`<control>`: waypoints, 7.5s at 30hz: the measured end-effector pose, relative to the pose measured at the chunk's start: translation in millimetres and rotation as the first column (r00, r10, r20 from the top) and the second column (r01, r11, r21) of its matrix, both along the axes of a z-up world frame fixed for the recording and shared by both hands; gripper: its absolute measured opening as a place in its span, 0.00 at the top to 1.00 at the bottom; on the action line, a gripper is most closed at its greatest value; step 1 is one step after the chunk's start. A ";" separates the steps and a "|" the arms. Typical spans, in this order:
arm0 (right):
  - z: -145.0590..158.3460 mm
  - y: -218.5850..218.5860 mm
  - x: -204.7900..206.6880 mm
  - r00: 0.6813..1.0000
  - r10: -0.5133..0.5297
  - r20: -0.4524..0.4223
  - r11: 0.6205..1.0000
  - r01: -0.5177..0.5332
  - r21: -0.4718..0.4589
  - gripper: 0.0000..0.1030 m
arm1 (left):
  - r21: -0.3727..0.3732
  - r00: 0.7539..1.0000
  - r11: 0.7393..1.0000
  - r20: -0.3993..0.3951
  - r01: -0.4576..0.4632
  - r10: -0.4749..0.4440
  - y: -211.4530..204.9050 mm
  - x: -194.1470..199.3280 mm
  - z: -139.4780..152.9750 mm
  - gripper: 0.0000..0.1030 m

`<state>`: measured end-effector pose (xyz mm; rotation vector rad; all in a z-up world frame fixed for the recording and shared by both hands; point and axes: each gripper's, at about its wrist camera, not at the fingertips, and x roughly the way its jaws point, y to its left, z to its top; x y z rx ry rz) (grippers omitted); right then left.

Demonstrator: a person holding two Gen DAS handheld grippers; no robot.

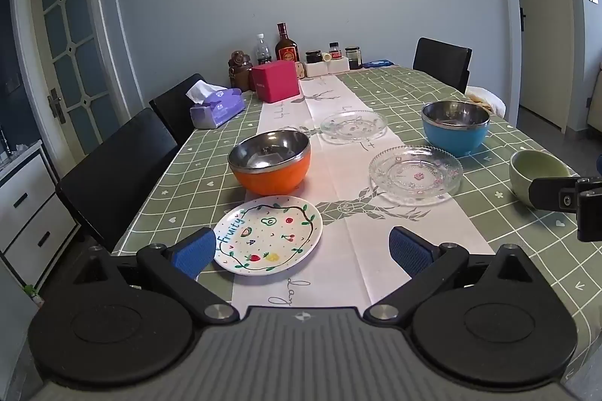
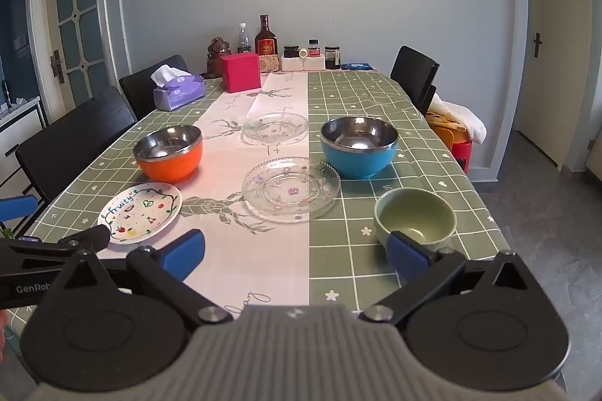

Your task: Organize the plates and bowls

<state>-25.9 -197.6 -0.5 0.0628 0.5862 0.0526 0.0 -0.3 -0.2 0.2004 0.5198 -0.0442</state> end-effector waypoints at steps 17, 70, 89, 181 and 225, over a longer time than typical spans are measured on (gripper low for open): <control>-2.9 5.9 1.7 1.000 0.018 0.000 1.000 -0.018 -0.018 0.02 | 0.004 1.000 1.000 -0.026 -0.012 0.012 2.3 3.4 -6.3 0.00; -1.6 6.3 0.3 1.000 0.013 -0.003 1.000 -0.013 -0.024 0.02 | -0.017 1.000 1.000 -0.016 0.004 -0.005 0.5 0.5 1.7 0.00; -0.3 7.5 1.1 1.000 0.015 -0.002 1.000 -0.015 -0.025 0.02 | -0.018 1.000 1.000 -0.010 0.009 -0.009 -1.5 0.0 6.7 0.00; -97.9 41.0 148.0 0.953 0.225 -0.202 0.892 -0.118 0.436 0.91 | -0.542 0.966 0.819 -0.252 -0.187 0.053 104.2 107.2 -68.4 0.80; -111.3 7.4 99.1 0.966 0.178 -0.186 0.891 -0.078 0.448 0.66 | -0.506 0.965 0.841 -0.253 -0.193 0.070 75.7 64.4 -75.9 0.54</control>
